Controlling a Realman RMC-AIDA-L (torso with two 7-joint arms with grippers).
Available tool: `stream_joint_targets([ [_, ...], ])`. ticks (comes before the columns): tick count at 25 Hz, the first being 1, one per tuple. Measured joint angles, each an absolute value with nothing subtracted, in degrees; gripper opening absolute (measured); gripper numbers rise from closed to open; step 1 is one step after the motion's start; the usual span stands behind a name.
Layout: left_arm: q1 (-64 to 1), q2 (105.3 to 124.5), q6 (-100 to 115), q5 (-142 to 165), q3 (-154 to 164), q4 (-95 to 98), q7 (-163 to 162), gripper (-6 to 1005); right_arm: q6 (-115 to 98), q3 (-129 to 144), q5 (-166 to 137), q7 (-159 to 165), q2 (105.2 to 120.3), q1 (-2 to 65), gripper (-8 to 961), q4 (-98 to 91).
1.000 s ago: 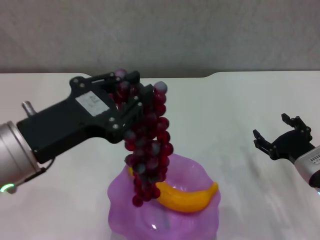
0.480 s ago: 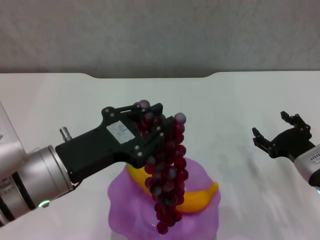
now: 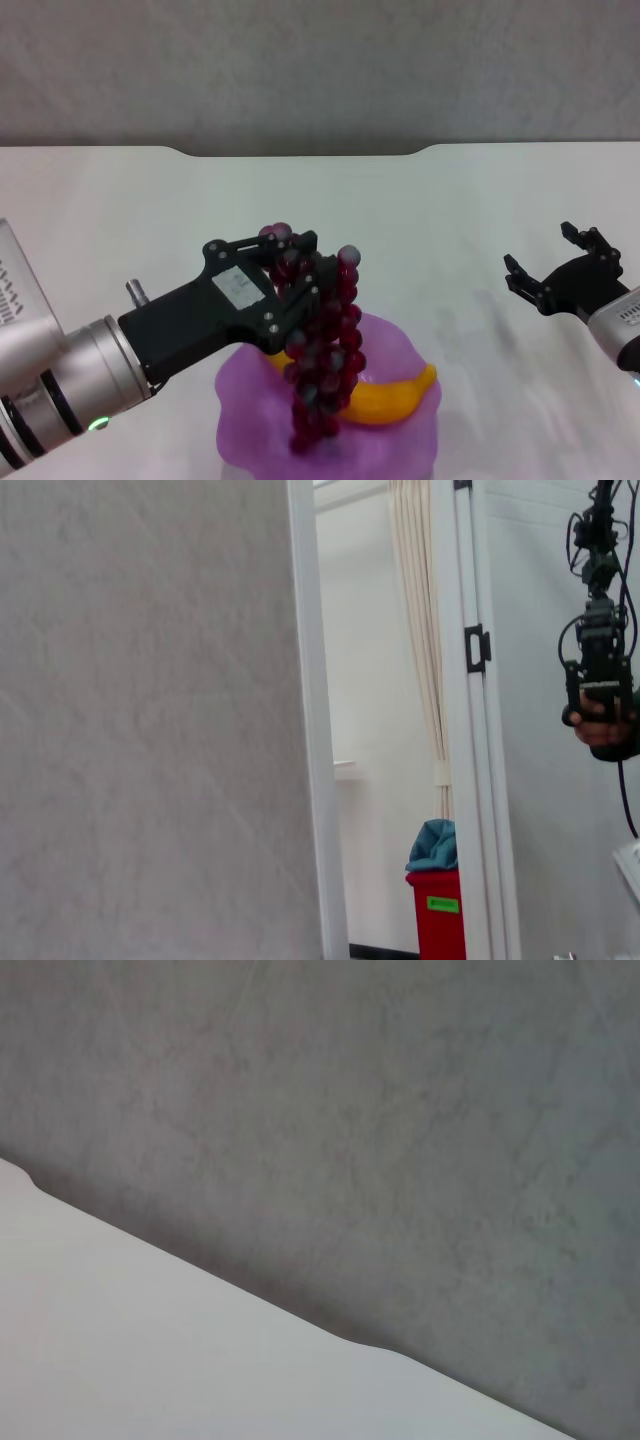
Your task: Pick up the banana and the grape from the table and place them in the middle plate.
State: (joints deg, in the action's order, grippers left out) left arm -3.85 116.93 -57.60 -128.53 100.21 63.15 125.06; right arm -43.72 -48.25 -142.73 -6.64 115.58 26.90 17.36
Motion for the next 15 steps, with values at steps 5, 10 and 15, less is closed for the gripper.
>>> stream_joint_targets([
  [5,-3.89,116.96,-57.95,-129.94,100.32,60.36,127.18,275,-43.54,-48.25,-142.73,-6.64,115.58,27.21,878,17.04],
  [10,-5.14,116.93,-59.01,-130.18,100.26,57.14,127.75,274,-43.5,-48.25,-142.73,-6.59,115.58,27.24,878,17.03],
  [15,-6.35,116.92,-60.02,-130.74,100.08,54.46,129.18,290,-43.5,-48.25,-142.73,-6.59,115.63,27.25,877,16.96],
])
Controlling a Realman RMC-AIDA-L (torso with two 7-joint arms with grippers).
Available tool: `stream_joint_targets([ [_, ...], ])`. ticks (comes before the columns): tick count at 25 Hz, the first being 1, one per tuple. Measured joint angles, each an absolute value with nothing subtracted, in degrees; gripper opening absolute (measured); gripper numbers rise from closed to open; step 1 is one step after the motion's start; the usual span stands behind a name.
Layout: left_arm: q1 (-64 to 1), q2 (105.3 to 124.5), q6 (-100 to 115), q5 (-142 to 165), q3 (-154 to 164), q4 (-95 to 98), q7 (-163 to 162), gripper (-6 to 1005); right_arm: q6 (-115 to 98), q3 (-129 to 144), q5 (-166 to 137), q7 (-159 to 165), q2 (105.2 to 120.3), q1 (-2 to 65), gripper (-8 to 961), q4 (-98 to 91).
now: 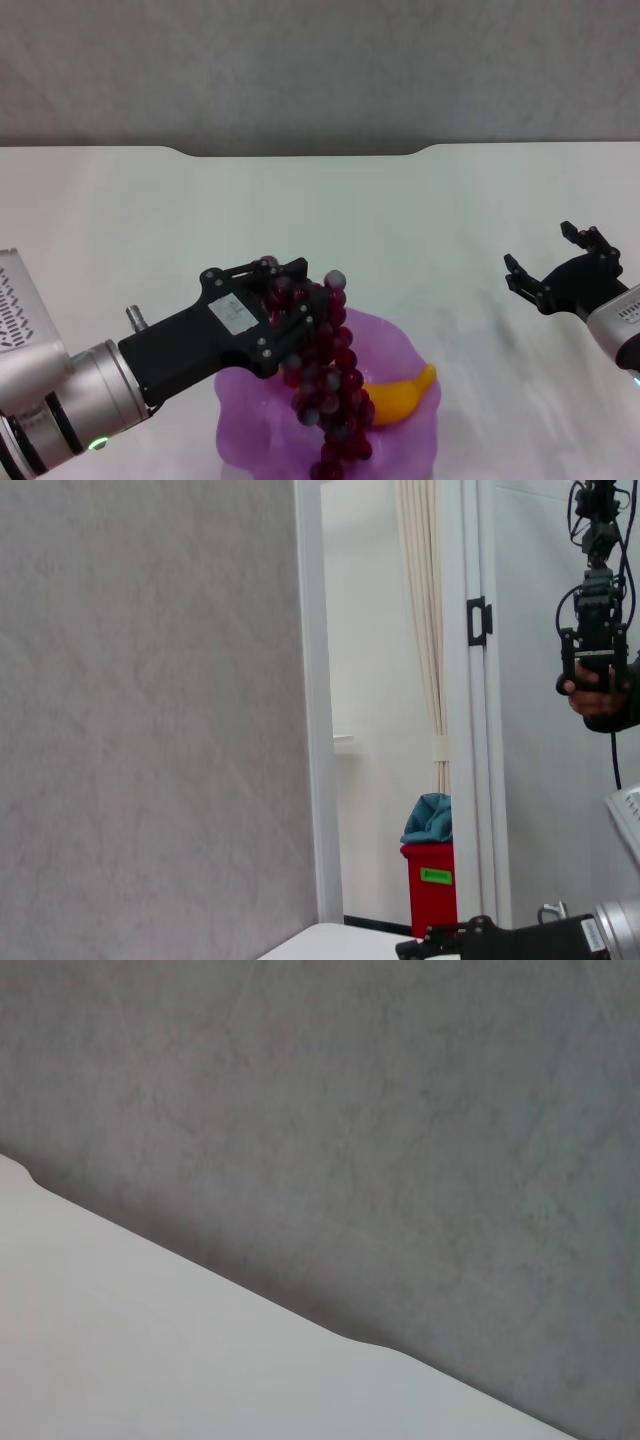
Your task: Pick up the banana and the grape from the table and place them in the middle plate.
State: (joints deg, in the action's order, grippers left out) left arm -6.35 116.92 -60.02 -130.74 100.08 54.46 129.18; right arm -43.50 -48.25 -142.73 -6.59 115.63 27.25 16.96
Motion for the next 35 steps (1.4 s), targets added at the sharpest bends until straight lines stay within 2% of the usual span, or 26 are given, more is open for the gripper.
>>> stream_joint_targets([
  [4,-6.42,116.98,-60.1,-130.89,100.0,53.93,129.75,323,-43.43,-48.25,-142.73,-6.58,115.66,27.25,877,16.96],
  [9,-6.35,116.99,-60.12,-131.66,100.22,53.47,131.04,515,-43.41,-48.25,-142.73,-6.59,115.66,27.25,877,16.96],
  [14,-6.14,116.87,-59.77,-134.41,99.17,53.43,130.89,751,-43.41,-48.25,-142.73,-6.59,115.67,27.25,877,16.96],
  [23,-8.07,116.34,-49.18,-125.65,86.03,56.14,115.88,861,-43.41,-48.25,-142.73,-6.61,115.61,27.2,878,16.96],
  [28,-8.61,116.5,-36.19,-109.36,80.82,60.99,97.93,847,-43.42,-48.25,-142.73,-6.82,115.57,27.2,878,16.96],
  [35,-10.27,117.04,-36.68,-120.15,76.27,51.17,105.38,847,-43.47,-48.25,-142.74,-6.74,115.57,27.23,878,17.15],
])
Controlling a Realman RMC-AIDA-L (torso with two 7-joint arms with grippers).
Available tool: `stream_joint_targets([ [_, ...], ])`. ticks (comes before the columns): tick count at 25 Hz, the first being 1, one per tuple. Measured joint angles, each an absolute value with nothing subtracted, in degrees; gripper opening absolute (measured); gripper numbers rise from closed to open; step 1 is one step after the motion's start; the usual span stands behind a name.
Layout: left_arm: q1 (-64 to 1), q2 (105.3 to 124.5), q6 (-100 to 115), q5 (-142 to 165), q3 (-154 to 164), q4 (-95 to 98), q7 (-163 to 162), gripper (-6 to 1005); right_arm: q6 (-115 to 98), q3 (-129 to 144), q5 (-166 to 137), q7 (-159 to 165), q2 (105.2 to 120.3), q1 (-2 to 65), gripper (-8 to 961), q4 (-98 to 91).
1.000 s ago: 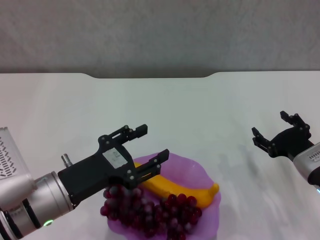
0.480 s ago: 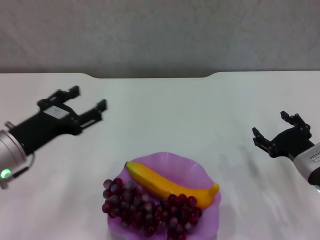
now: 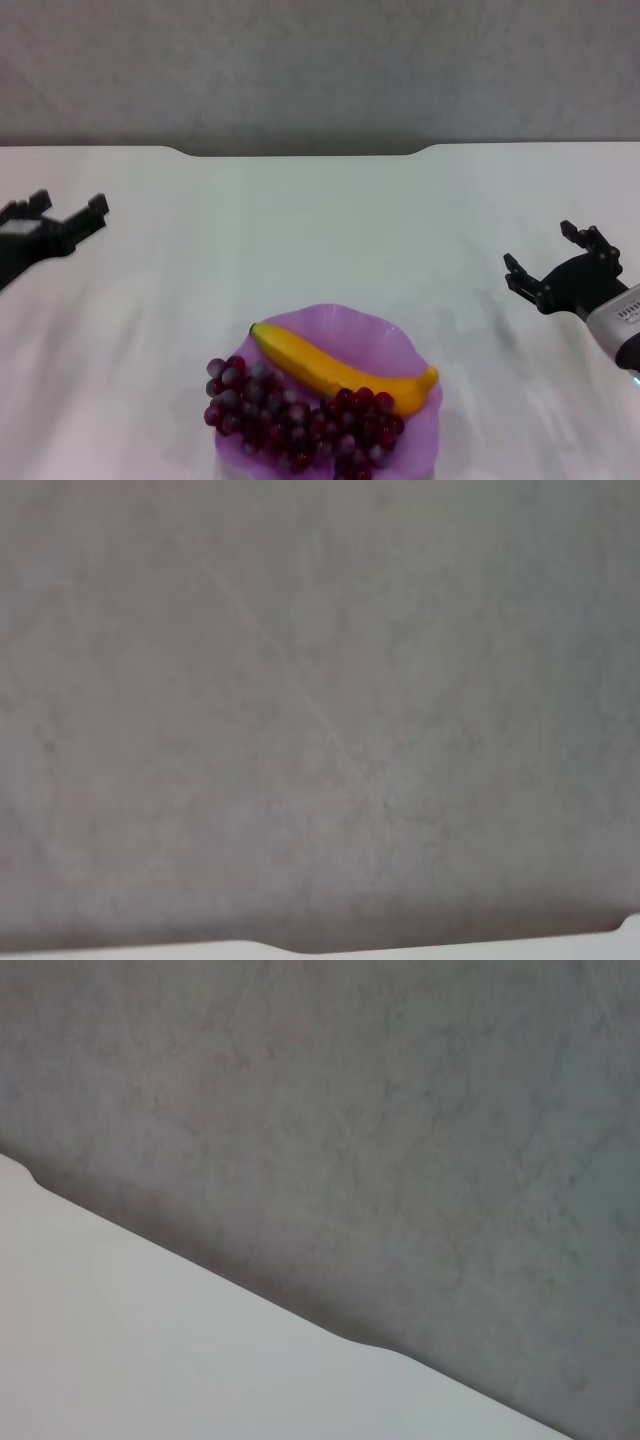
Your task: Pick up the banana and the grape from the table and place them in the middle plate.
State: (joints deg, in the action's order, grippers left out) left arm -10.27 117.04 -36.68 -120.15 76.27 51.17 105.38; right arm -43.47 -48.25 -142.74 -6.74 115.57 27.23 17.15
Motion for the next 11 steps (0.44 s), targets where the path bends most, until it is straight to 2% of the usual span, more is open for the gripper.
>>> stream_joint_targets([
  [5,-14.68,117.05,-52.91,-148.83,76.31,29.86,134.86,847,-43.59,-48.25,-142.73,-6.72,115.57,27.38,878,17.35],
  [11,-19.57,117.09,-60.48,-157.92,76.11,17.04,147.13,847,-44.16,-48.25,-142.76,-6.84,115.74,27.83,877,17.53],
])
